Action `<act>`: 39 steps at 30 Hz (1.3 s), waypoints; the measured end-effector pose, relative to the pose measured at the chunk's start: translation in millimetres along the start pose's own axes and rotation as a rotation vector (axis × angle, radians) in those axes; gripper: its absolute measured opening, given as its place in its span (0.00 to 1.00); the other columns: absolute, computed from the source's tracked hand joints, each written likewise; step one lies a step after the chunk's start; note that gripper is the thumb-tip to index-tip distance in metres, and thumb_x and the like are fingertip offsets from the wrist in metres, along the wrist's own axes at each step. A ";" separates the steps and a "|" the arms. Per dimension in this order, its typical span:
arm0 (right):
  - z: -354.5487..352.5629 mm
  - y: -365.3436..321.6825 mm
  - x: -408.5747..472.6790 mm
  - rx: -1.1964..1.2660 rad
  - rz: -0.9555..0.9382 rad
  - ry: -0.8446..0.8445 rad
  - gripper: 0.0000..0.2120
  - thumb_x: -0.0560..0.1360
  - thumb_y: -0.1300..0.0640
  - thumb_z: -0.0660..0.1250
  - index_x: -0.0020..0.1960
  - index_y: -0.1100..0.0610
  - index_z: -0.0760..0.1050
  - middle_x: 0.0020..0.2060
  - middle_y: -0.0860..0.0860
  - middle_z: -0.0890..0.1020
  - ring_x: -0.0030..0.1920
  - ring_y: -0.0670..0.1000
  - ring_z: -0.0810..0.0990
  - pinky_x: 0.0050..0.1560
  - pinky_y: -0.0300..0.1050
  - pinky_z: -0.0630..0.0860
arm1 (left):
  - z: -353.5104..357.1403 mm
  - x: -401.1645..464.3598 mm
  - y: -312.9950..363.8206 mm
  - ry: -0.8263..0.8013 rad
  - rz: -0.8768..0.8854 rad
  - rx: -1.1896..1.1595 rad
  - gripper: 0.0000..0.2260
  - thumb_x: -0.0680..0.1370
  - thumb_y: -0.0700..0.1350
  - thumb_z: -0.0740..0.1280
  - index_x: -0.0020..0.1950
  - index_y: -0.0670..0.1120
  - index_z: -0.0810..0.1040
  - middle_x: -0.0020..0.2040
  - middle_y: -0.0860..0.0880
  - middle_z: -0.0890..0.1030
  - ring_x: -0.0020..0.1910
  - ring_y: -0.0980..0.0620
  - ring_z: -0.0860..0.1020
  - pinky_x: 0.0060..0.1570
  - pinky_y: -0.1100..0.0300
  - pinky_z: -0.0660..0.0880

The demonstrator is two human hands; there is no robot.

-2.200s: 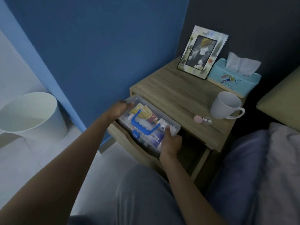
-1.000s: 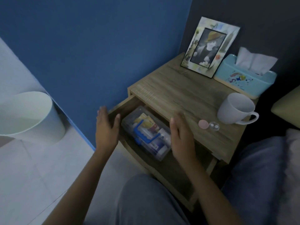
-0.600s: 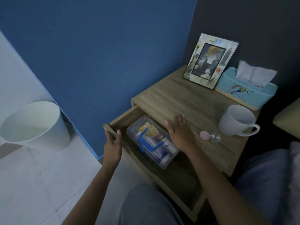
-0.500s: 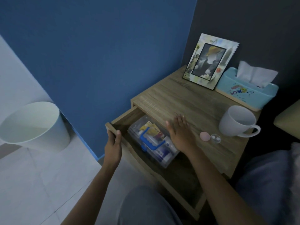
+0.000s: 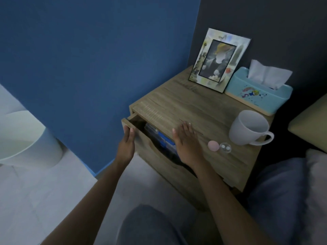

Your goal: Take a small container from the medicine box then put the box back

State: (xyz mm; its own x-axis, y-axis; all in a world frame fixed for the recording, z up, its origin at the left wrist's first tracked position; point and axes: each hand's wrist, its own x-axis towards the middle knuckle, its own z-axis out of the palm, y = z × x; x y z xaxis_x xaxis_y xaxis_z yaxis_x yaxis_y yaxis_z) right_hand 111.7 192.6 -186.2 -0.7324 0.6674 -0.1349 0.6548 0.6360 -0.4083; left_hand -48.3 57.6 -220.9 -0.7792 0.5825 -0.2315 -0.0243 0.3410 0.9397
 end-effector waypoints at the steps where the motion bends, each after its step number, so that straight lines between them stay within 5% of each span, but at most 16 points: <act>1: 0.5 0.3 0.0 -0.007 -0.005 0.008 0.41 0.74 0.37 0.31 0.78 0.60 0.48 0.79 0.55 0.48 0.79 0.53 0.42 0.78 0.54 0.44 | 2.2 4.3 1.7 -0.012 0.014 0.000 0.29 0.80 0.61 0.48 0.79 0.51 0.52 0.79 0.49 0.57 0.77 0.48 0.57 0.74 0.53 0.53; 8: -3.3 -2.9 0.4 0.177 0.039 0.021 0.43 0.72 0.33 0.31 0.79 0.59 0.48 0.79 0.54 0.49 0.79 0.51 0.43 0.78 0.52 0.42 | 17.5 29.4 13.8 -0.074 0.033 -0.010 0.30 0.81 0.60 0.49 0.78 0.45 0.54 0.79 0.48 0.56 0.77 0.50 0.55 0.66 0.64 0.51; 14: -2.7 -1.7 2.6 0.152 0.049 0.005 0.34 0.79 0.39 0.37 0.78 0.59 0.48 0.79 0.54 0.49 0.79 0.51 0.43 0.78 0.51 0.41 | 25.0 42.2 21.8 -0.132 0.020 0.046 0.31 0.80 0.62 0.46 0.78 0.46 0.56 0.79 0.46 0.58 0.77 0.48 0.56 0.76 0.52 0.52; 22: -2.0 -2.4 0.2 0.142 0.038 0.025 0.33 0.80 0.40 0.38 0.78 0.60 0.49 0.79 0.55 0.51 0.79 0.51 0.44 0.78 0.52 0.42 | 26.2 43.8 19.4 -0.167 0.046 0.126 0.30 0.80 0.62 0.45 0.78 0.48 0.55 0.79 0.47 0.58 0.77 0.47 0.56 0.73 0.55 0.53; 29: -6.7 -5.9 0.8 0.138 0.063 -0.009 0.33 0.80 0.41 0.38 0.78 0.60 0.50 0.79 0.56 0.51 0.79 0.53 0.44 0.78 0.52 0.41 | -1.4 32.2 15.9 -0.249 0.110 0.503 0.31 0.81 0.58 0.46 0.78 0.41 0.49 0.79 0.42 0.52 0.78 0.45 0.53 0.74 0.54 0.50; 33: -30.7 -21.5 -4.5 0.071 0.112 -0.178 0.31 0.81 0.42 0.40 0.79 0.59 0.45 0.79 0.58 0.46 0.78 0.56 0.41 0.77 0.54 0.41 | -36.9 9.0 21.6 -0.273 0.099 0.778 0.30 0.82 0.56 0.48 0.78 0.38 0.46 0.79 0.40 0.50 0.79 0.46 0.50 0.76 0.51 0.50; 39: -74.7 -75.7 -32.1 -0.055 0.098 -0.217 0.36 0.80 0.37 0.41 0.78 0.60 0.44 0.79 0.55 0.45 0.78 0.54 0.41 0.76 0.53 0.44 | -125.6 -48.1 52.7 -0.173 0.093 1.029 0.29 0.83 0.53 0.48 0.78 0.38 0.48 0.79 0.41 0.51 0.79 0.46 0.50 0.75 0.52 0.51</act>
State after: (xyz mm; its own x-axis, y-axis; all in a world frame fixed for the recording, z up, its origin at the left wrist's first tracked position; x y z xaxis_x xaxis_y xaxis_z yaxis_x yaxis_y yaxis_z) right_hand 99.6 151.9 -83.5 -0.6839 0.6316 -0.3651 0.7295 0.5962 -0.3352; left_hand -90.8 -45.2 -128.6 -0.6481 0.7089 -0.2783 0.6396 0.7050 0.3064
